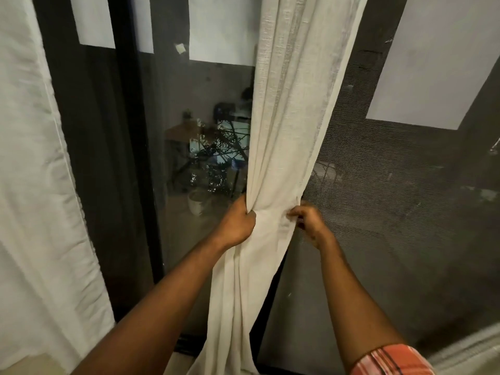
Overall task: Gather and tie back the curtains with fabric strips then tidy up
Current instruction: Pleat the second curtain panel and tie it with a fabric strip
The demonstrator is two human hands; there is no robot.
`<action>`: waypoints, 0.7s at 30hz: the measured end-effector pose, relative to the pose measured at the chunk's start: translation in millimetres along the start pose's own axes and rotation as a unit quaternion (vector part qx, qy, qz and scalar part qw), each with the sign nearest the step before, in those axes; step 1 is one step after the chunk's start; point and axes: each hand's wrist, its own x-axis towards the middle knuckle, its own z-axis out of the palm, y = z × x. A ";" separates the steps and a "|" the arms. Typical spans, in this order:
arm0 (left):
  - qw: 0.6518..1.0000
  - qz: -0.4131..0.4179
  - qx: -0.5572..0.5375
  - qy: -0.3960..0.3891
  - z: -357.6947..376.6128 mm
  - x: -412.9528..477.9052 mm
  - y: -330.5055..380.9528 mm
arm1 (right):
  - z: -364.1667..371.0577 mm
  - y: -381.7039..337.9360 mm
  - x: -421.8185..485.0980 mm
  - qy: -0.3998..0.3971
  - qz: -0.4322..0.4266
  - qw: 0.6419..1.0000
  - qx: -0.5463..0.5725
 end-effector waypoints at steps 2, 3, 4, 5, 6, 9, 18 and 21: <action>1.000 0.003 -0.008 -0.001 1.2 -1.4 1.2 | -1.4 -0.6 5.4 0.030 -0.025 0.995 -0.088; 1.000 0.002 -0.013 -0.003 2.1 -2.0 1.5 | -0.4 -0.3 8.1 0.049 -0.038 0.990 -0.126; 1.000 0.000 -0.018 -0.005 3.2 -2.4 1.5 | 2.2 -0.9 8.4 0.077 -0.056 0.983 -0.158; 1.000 -0.004 -0.023 -0.006 4.2 -2.6 1.0 | 6.0 -0.8 8.6 0.106 -0.077 0.974 -0.182; 1.000 -0.009 -0.028 -0.008 5.3 -2.9 0.5 | 10.8 -1.3 6.7 0.129 -0.099 0.968 -0.193; 0.998 -0.035 -0.053 -0.008 9.7 -2.6 -0.8 | 25.6 -6.6 -0.9 0.097 -0.128 0.972 -0.174; 0.987 -0.092 -0.134 0.006 25.7 -10.4 -8.3 | 45.7 -1.4 -20.1 -0.015 -0.088 0.996 -0.013; 0.980 -0.115 -0.160 0.017 28.3 -13.0 -20.5 | 47.4 1.7 -26.3 -0.032 -0.049 0.995 0.080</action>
